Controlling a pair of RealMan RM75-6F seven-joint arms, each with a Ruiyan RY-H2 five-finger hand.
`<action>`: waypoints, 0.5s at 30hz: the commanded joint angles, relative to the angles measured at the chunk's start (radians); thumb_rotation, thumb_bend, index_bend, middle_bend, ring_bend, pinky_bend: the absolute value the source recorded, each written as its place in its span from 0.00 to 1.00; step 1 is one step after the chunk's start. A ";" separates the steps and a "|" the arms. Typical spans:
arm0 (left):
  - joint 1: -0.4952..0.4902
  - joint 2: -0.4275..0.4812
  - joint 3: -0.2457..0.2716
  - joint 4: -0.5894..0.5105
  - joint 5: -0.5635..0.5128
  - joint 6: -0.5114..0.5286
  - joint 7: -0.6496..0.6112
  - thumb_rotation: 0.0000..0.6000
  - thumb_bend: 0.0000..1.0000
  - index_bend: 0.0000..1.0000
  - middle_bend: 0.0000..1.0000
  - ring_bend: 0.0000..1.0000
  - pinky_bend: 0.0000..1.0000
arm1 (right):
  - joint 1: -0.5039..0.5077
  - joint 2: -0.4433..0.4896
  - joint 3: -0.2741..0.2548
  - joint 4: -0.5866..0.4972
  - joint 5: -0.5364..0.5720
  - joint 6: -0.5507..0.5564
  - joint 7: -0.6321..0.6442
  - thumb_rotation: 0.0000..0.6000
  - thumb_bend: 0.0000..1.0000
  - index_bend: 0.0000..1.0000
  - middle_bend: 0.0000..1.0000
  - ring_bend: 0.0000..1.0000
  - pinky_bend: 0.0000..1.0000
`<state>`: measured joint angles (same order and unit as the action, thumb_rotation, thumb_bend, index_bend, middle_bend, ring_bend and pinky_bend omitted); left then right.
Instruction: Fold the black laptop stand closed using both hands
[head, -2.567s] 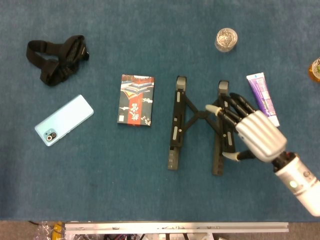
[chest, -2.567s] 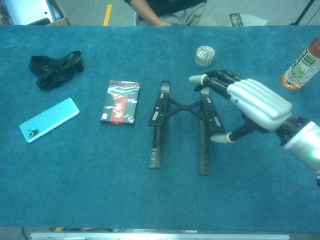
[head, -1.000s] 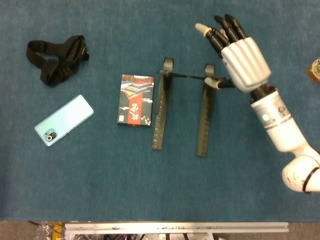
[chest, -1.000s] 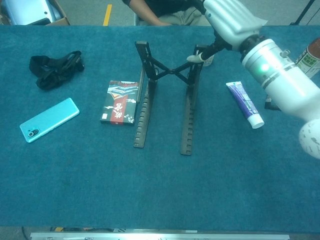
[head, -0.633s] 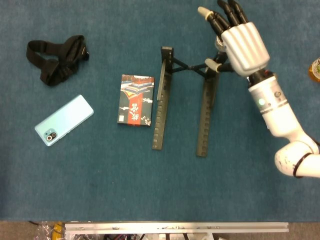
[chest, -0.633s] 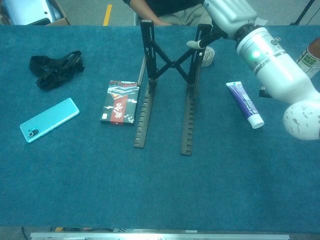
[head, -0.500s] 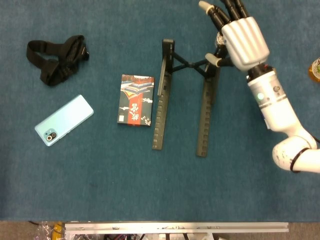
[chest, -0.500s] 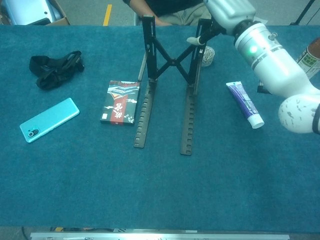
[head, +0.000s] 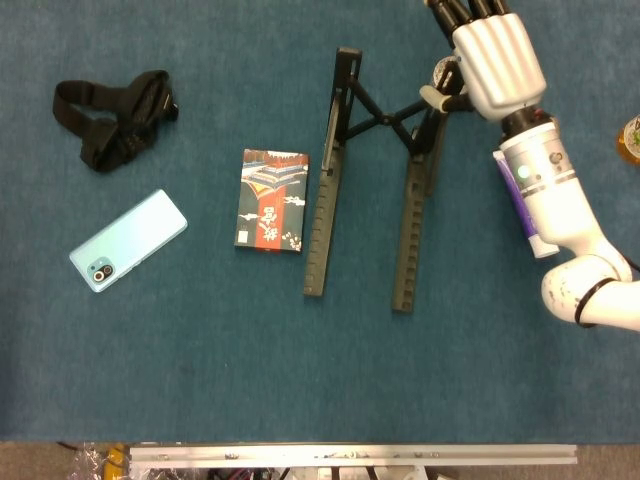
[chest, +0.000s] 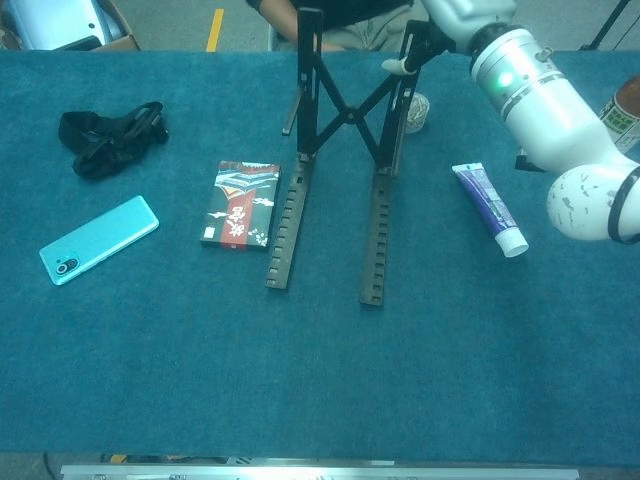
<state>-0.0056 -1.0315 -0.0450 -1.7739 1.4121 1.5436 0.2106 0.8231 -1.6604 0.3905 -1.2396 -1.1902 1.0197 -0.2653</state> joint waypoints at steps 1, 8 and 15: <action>0.000 -0.001 -0.001 -0.001 0.000 0.001 0.003 1.00 0.26 0.04 0.01 0.00 0.01 | -0.001 0.009 -0.004 -0.018 -0.007 0.009 0.013 1.00 0.05 0.10 0.22 0.05 0.03; -0.002 -0.003 0.000 -0.003 0.003 -0.001 0.007 1.00 0.26 0.04 0.01 0.00 0.01 | -0.024 0.069 -0.022 -0.140 -0.064 0.062 0.059 1.00 0.05 0.10 0.22 0.05 0.03; -0.002 -0.003 -0.001 -0.005 0.004 0.000 0.009 1.00 0.26 0.04 0.01 0.00 0.01 | -0.073 0.178 -0.045 -0.359 -0.099 0.084 0.132 1.00 0.05 0.10 0.22 0.05 0.03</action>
<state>-0.0079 -1.0340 -0.0461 -1.7789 1.4164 1.5432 0.2200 0.7741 -1.5312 0.3577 -1.5226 -1.2734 1.0956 -0.1699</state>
